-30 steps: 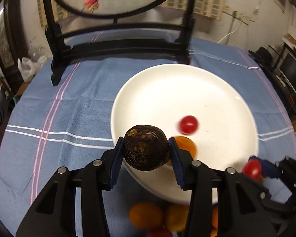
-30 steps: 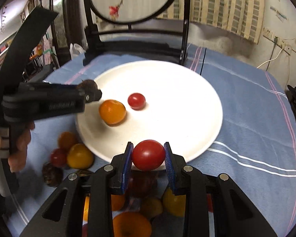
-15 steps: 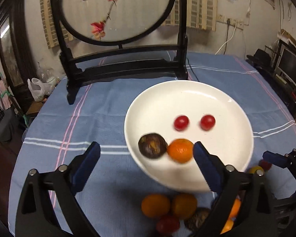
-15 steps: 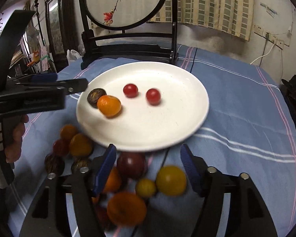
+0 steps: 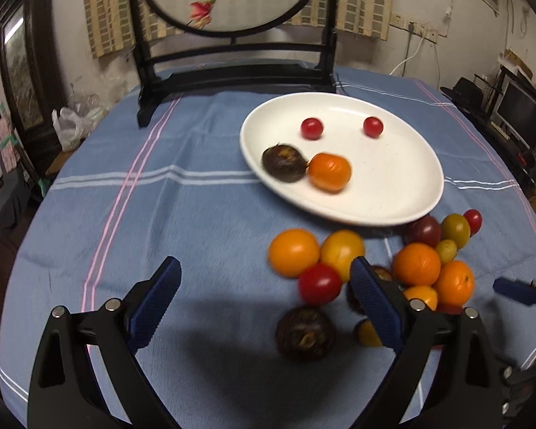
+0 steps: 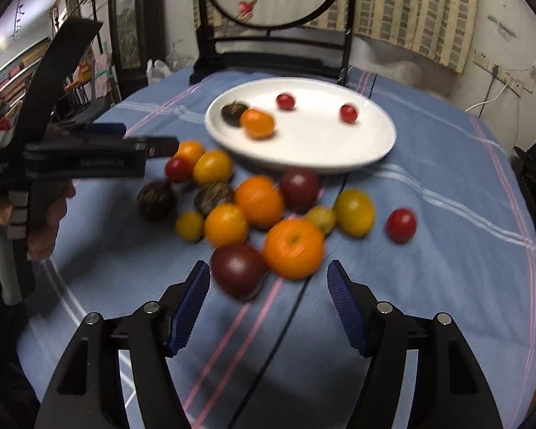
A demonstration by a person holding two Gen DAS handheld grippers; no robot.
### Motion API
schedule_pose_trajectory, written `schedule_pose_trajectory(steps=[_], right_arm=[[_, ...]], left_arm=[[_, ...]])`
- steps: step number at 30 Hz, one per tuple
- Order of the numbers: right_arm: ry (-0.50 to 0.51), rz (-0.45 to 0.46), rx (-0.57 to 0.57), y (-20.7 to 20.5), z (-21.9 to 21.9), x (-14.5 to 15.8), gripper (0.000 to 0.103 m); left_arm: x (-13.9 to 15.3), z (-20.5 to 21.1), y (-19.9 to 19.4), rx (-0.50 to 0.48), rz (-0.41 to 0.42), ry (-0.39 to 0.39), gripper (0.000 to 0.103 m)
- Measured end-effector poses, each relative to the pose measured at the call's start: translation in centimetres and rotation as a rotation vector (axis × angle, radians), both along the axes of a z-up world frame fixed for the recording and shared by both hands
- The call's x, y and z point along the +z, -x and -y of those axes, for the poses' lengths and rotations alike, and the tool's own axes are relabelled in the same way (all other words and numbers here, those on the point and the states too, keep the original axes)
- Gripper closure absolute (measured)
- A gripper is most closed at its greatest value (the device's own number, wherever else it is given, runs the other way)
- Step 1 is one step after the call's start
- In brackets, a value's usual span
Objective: Organize fruits
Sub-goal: 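Move both open grippers back toward the fruit pile, then grasp a dark red plum with the right gripper while the left gripper grasps a brown fruit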
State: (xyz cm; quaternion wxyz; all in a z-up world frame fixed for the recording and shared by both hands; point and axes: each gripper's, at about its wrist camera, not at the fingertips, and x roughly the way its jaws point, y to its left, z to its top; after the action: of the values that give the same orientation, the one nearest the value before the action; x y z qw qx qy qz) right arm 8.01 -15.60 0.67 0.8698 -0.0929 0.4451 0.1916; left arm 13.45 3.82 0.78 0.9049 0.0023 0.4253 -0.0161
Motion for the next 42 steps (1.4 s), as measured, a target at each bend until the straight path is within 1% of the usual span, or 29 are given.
schedule_pose_trajectory(steps=[5,7,9,10,13,16,17,18,19,25,28,33,36,39,40,41,42], right_arm=[[0.017,-0.065,-0.025,0.0,-1.6,-2.1,0.035],[0.019,-0.084,-0.043,-0.2,-2.1,-2.8,0.035],[0.028,-0.099,-0.059,-0.8,-2.6,-3.4,0.037],[0.041,-0.096,-0.068,-0.9,-3.0,-3.5,0.037],[0.051,-0.089,-0.094,-1.3,-3.6,-3.5,0.039],[0.043,-0.082,-0.155,-1.5,-3.7,-3.5,0.044],[0.045,-0.075,-0.164,-1.5,-3.8,-3.5,0.050],[0.045,-0.062,-0.163,-1.5,-3.8,-3.5,0.061],[0.045,-0.057,-0.158,-1.4,-3.8,-3.4,0.063],[-0.020,-0.072,-0.116,-0.3,-2.4,-3.0,0.064],[-0.053,-0.068,-0.100,0.5,-1.6,-2.8,0.064],[-0.088,-0.061,-0.121,1.0,-0.2,-2.3,0.064],[-0.090,-0.056,-0.125,1.2,0.0,-2.2,0.064],[-0.095,-0.051,-0.123,1.5,0.0,-2.0,0.064],[-0.095,-0.050,-0.124,1.6,0.1,-2.0,0.064],[-0.095,-0.049,-0.125,1.6,0.1,-1.9,0.064],[-0.093,-0.048,-0.126,1.7,0.1,-1.9,0.064]], left_arm=[[-1.3,-1.6,0.6,0.016,0.013,0.042,0.010],[-1.5,-2.1,0.2,0.009,-0.016,0.071,0.010],[-1.6,-2.4,0.1,-0.002,-0.026,0.107,0.010],[-1.8,-2.3,0.0,-0.003,-0.033,0.110,0.010],[-1.9,-1.9,0.2,-0.012,-0.033,0.087,0.010],[-2.0,-1.2,0.4,-0.039,-0.033,0.075,0.010],[-2.1,-1.0,0.4,-0.047,-0.037,0.069,0.010],[-2.3,-0.9,0.4,-0.050,-0.041,0.060,0.010],[-2.4,-0.9,0.4,-0.049,-0.043,0.055,0.010],[-2.6,-0.7,0.4,-0.063,-0.054,0.053,0.010],[-3.1,-0.1,0.2,-0.084,-0.088,0.048,0.010],[-3.9,0.7,0.1,-0.115,-0.116,0.018,0.010],[-4.7,0.7,-0.1,-0.110,-0.152,0.017,0.016],[-4.9,1.2,0.2,-0.114,-0.137,-0.028,0.018],[-4.9,1.4,0.3,-0.119,-0.128,-0.035,0.022],[-4.8,1.6,0.6,-0.132,-0.113,-0.034,0.034],[-4.7,2.0,1.0,-0.162,-0.091,-0.040,0.041]])
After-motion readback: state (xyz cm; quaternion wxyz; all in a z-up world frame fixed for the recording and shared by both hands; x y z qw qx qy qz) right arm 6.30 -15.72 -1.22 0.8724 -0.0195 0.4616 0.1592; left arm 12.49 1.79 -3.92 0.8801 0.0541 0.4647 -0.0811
